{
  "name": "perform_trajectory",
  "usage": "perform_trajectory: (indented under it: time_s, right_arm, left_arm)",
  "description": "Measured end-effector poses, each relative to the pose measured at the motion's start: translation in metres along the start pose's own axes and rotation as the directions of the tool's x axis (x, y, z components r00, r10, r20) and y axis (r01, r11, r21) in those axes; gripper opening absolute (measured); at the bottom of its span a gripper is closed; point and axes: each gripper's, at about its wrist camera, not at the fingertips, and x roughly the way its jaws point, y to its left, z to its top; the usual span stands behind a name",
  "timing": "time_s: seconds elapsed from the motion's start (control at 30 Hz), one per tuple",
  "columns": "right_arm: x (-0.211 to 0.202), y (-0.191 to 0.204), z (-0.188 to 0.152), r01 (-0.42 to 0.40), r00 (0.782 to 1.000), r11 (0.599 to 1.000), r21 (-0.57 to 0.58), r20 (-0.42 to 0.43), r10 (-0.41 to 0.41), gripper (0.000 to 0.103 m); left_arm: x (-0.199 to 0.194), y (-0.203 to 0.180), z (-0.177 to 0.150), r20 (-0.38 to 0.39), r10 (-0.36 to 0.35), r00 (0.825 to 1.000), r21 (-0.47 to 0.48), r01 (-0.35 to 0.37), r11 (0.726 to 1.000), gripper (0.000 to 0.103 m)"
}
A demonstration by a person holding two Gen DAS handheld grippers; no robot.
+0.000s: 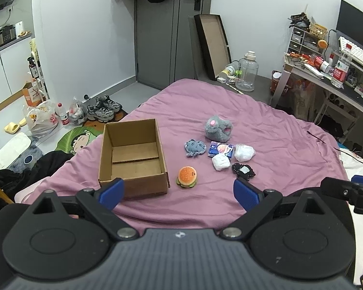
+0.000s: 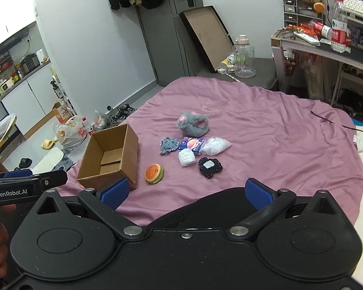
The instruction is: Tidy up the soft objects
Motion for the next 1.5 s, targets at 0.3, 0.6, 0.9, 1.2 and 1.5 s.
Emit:
perform_trajectory:
  time_s: [0.3, 0.6, 0.9, 1.2, 1.5]
  right_arm:
    - [0.028, -0.020, 0.006, -0.042, 0.998, 0.999, 0.023, -0.038, 0.043, 0.103]
    - [0.066, -0.049, 0.009, -0.026, 0.996, 0.996, 0.084, -0.084, 0.033, 0.103]
    - [0.110, -0.069, 0.017, -0.014, 0.991, 0.992, 0.124, -0.128, 0.030, 0.103]
    - [0.152, -0.078, 0.026, -0.022, 0.981, 0.983, 0.182, -0.187, 0.057, 0.101]
    - [0.197, -0.082, 0.033, -0.029, 0.961, 0.972, 0.232, -0.262, 0.091, 0.095]
  left_arm:
    - [0.035, -0.014, 0.005, -0.023, 0.020, 1.000, -0.002, -0.020, 1.000, 0.096]
    - [0.072, -0.036, 0.007, -0.032, 0.026, 0.999, 0.031, -0.025, 0.999, 0.096]
    - [0.121, -0.047, 0.013, -0.083, 0.030, 0.996, 0.036, -0.027, 0.999, 0.093]
    - [0.169, -0.047, 0.015, -0.153, 0.040, 0.987, 0.026, -0.036, 0.999, 0.090]
    - [0.217, -0.048, 0.009, -0.237, 0.059, 0.970, 0.023, -0.055, 0.998, 0.079]
